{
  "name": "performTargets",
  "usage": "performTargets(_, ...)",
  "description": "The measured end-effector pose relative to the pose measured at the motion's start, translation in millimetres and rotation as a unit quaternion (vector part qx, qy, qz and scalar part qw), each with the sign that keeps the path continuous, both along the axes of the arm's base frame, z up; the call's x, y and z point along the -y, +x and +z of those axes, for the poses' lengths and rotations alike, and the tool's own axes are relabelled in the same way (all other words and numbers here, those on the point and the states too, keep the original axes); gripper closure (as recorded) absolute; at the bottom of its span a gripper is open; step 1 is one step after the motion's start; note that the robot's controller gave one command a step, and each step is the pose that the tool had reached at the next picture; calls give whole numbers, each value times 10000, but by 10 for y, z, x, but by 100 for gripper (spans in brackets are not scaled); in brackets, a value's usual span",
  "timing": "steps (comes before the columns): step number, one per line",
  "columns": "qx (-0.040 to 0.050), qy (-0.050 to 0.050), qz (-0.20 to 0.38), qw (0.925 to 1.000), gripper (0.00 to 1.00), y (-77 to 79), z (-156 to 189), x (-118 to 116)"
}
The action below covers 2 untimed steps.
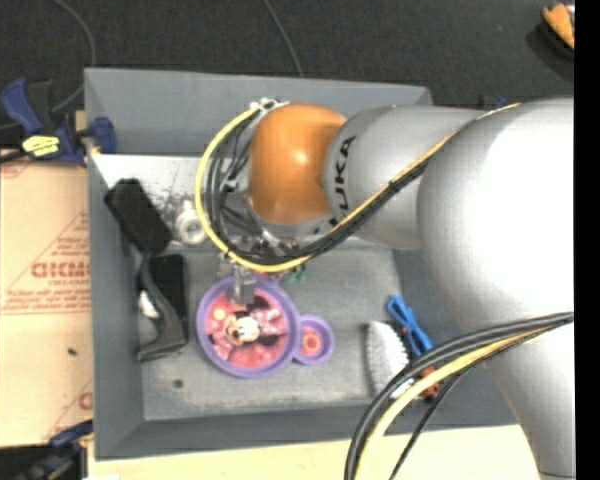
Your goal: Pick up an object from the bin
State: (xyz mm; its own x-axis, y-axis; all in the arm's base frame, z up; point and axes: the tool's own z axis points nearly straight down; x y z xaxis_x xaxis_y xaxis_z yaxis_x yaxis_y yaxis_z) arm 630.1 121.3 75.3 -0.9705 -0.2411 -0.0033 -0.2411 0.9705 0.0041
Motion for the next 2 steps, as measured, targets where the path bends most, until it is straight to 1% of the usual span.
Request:
performTargets(1,-37,-7,-3,10000,100,-19,237,7)
performTargets(2,26,4,-7,10000,100,15,488,3)
